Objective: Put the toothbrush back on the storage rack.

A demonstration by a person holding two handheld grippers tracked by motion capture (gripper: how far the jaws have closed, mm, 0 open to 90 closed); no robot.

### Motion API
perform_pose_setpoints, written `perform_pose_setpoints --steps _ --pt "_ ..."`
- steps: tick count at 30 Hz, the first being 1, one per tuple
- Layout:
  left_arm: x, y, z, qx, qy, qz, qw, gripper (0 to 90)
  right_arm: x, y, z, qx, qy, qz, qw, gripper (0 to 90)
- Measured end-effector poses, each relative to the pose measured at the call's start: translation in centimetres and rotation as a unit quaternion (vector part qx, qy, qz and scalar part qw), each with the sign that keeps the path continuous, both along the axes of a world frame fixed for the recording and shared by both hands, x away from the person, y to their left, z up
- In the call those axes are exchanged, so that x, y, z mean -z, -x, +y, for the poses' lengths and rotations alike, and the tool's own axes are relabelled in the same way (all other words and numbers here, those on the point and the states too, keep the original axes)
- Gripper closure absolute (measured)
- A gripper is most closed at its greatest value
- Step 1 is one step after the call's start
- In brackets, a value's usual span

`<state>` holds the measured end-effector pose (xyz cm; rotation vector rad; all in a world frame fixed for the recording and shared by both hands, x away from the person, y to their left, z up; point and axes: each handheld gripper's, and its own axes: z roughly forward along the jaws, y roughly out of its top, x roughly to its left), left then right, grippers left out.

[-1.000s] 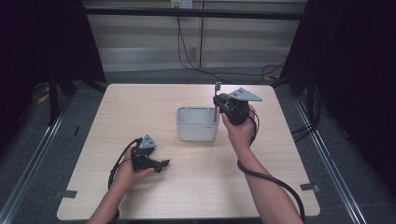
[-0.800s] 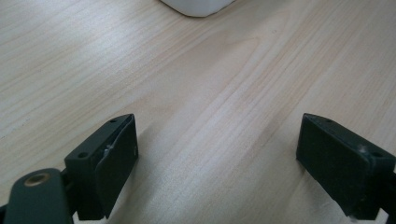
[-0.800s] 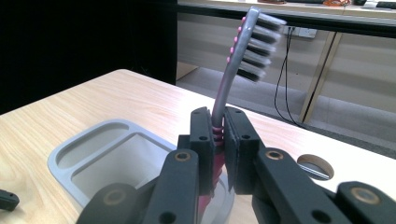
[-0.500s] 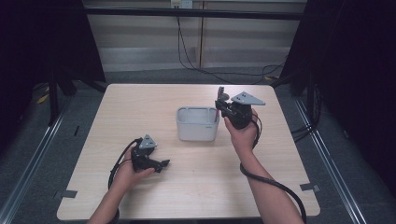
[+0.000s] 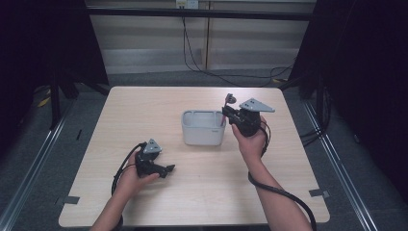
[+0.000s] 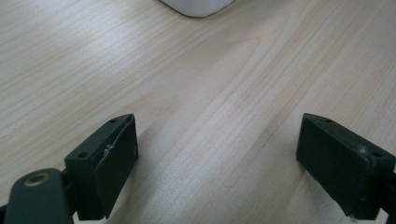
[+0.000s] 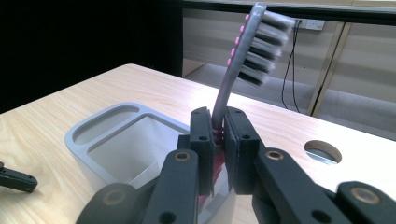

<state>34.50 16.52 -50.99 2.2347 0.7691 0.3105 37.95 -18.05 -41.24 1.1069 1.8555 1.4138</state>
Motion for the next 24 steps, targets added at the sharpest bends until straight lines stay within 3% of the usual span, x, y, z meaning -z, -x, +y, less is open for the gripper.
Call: perform_pose_setpoints --steps 24 --pt "-0.01 -0.01 0.01 0.001 -0.001 0.000 1.0000 12.5 0.93 0.73 0.48 -0.020 0.019 0.010 0.9996 82.9"
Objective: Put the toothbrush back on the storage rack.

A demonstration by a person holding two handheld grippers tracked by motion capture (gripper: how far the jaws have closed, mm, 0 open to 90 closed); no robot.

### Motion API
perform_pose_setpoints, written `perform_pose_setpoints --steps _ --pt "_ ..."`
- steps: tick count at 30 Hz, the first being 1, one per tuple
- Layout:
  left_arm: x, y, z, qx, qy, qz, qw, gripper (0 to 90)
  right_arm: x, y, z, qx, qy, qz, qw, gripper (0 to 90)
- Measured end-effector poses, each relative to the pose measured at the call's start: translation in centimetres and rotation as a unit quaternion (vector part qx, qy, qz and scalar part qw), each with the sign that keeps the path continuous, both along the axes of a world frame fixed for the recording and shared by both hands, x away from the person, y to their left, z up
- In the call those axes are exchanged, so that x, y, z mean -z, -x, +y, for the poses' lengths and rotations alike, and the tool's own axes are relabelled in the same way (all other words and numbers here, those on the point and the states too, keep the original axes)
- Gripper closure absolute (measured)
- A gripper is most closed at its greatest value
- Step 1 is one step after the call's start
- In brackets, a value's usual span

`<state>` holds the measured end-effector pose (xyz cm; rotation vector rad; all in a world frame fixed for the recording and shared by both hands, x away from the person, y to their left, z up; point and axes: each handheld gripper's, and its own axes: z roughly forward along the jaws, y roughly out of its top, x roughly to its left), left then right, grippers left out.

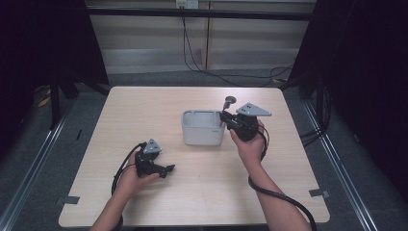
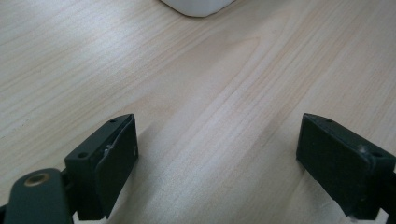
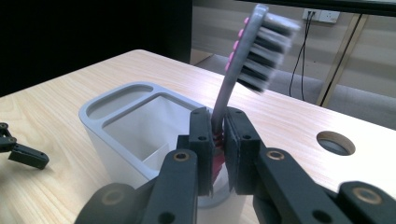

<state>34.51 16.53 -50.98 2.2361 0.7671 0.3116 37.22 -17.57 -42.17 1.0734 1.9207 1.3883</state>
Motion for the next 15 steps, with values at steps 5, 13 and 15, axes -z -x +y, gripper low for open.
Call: perform_pose_setpoints --steps 5,13,15 --pt "0.00 0.01 -0.01 0.000 0.000 0.000 1.0000 12.5 0.22 0.17 -0.20 0.001 0.003 0.004 1.0000 83.0" --pt "0.01 0.02 -0.02 -0.001 0.001 0.002 1.0000 12.5 0.34 0.30 -0.25 -0.001 0.003 0.007 1.0000 82.4" --pt "0.02 0.02 -0.03 -0.001 0.002 0.001 1.0000 12.4 0.38 0.31 -0.21 -0.003 0.003 0.007 1.0000 82.7"
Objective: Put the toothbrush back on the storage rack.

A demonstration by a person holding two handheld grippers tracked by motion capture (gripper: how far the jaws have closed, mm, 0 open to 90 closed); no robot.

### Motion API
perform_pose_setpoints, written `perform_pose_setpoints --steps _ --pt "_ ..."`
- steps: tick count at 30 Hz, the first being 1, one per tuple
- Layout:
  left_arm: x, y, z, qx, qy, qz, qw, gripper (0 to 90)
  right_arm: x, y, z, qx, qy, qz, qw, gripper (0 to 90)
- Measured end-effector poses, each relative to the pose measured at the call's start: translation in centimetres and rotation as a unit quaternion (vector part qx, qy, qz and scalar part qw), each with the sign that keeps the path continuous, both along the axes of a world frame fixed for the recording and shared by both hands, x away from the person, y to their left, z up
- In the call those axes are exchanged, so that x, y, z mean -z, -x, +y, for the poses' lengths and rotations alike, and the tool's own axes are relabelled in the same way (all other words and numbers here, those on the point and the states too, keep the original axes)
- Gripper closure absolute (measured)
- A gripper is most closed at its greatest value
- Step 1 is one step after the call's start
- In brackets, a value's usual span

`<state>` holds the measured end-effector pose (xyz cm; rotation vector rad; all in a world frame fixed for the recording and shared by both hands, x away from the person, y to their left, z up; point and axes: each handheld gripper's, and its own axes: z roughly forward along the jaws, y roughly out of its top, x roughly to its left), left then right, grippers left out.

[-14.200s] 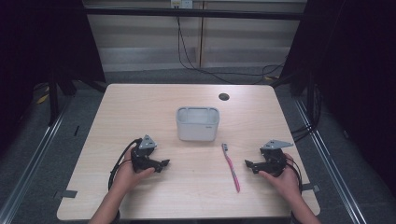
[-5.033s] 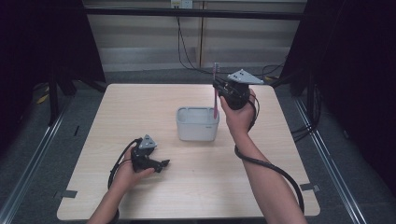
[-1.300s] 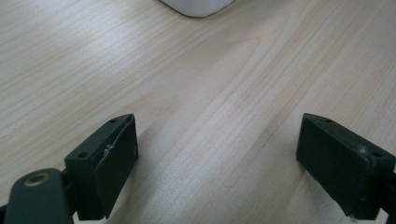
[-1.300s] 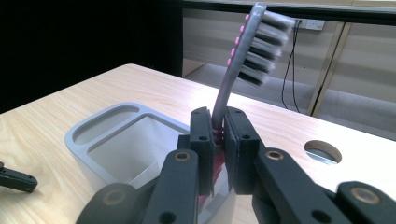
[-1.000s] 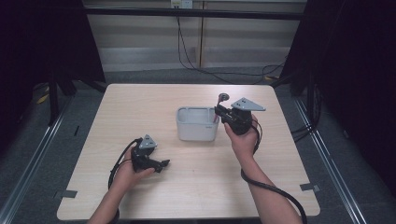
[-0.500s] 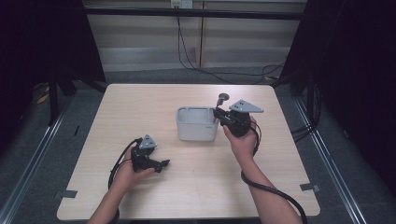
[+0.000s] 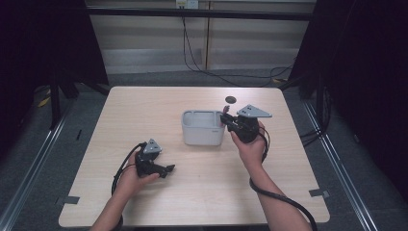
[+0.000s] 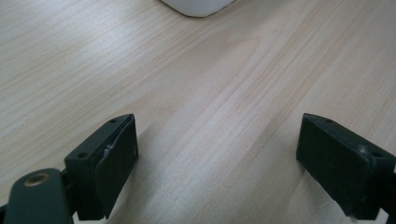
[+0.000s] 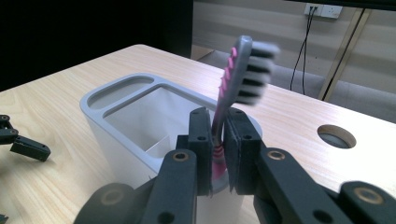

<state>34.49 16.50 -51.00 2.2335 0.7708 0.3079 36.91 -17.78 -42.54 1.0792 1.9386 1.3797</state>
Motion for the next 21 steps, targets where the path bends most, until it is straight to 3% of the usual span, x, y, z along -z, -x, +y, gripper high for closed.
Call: perform_pose_setpoints --steps 21 --pt "0.00 0.00 -0.01 0.000 0.000 0.000 1.0000 12.4 0.29 0.49 -0.38 0.000 -0.003 0.010 0.9999 81.0"
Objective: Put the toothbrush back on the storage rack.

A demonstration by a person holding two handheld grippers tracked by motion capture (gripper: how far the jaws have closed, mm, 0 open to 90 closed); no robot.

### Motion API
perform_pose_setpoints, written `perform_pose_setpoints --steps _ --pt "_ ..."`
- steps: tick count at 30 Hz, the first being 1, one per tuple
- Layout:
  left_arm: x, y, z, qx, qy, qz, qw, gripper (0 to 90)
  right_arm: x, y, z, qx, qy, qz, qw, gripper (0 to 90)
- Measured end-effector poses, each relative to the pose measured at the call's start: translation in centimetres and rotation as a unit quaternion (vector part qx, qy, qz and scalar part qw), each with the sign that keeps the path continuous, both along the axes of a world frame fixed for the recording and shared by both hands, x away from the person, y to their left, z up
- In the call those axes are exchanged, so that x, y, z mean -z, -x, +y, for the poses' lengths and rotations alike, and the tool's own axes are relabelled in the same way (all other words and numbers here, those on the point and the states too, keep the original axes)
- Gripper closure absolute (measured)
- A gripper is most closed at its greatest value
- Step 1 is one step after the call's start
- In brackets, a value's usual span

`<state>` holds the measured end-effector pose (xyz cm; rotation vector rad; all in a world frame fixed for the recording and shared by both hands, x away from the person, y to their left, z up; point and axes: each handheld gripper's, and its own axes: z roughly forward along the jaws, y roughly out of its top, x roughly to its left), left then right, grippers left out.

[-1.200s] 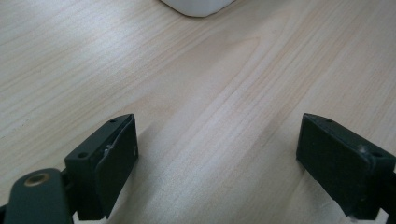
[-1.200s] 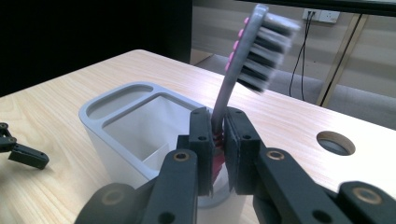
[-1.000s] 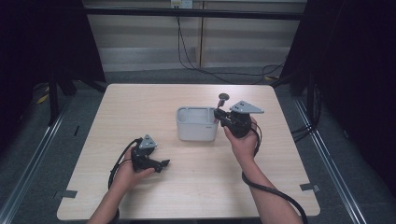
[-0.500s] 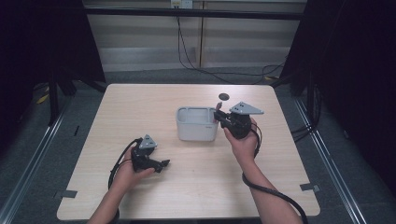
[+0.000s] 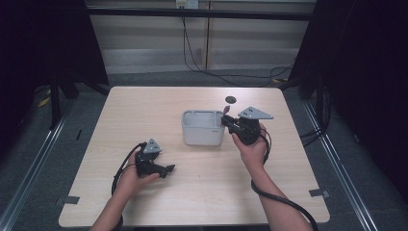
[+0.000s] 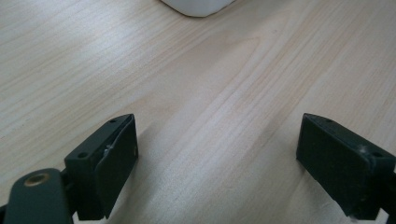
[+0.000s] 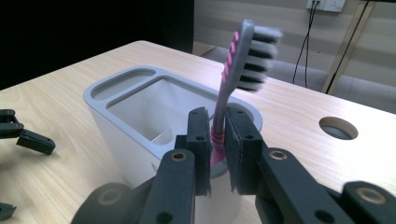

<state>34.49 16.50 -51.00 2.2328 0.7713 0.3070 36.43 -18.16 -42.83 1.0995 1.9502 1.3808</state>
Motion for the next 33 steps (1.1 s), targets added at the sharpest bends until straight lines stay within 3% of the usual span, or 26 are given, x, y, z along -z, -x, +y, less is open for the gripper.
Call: perform_pose_setpoints --steps 12,27,33 --pt "0.00 0.00 0.00 0.000 0.000 0.000 1.0000 12.4 -0.17 0.19 -0.33 0.005 0.000 -0.002 1.0000 74.6" --pt "0.00 0.00 0.00 0.000 0.000 0.000 1.0000 12.4 -0.50 0.58 -0.41 0.007 0.002 0.007 0.9999 43.7" --pt "-0.01 -0.02 0.02 0.001 -0.002 -0.002 1.0000 12.4 -0.53 0.66 -0.96 0.016 -0.002 0.007 0.9999 38.5"
